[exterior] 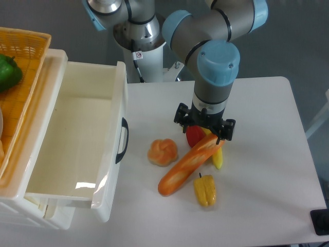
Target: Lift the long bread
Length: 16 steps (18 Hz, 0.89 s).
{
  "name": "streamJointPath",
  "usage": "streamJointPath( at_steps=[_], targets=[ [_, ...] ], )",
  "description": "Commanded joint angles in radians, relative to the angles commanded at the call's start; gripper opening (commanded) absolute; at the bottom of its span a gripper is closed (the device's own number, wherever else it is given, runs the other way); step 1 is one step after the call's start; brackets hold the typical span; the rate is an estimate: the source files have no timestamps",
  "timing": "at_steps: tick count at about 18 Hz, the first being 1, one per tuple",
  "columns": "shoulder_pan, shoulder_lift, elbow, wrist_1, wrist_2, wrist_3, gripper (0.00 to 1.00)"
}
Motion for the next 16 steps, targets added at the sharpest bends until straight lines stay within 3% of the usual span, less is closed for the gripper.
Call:
streamJointPath(
  at_steps=[5, 8, 11, 13, 16],
  targets=[
    [0.003, -0.002, -0.012, -0.002, 0.002, 0.035, 1.00],
    [-0.008, 0.002, -0.064, 0.031, 0.055, 0.032, 1.00],
    [-0.012, -0.006, -0.067, 0.046, 0.061, 0.034, 1.00],
    [-0.012, -0.012, -0.066, 0.048, 0.055, 0.009, 1.00],
    [-0.014, -0.040, -0.077, 0.098, 0.043, -0.073, 1.00]
  ],
)
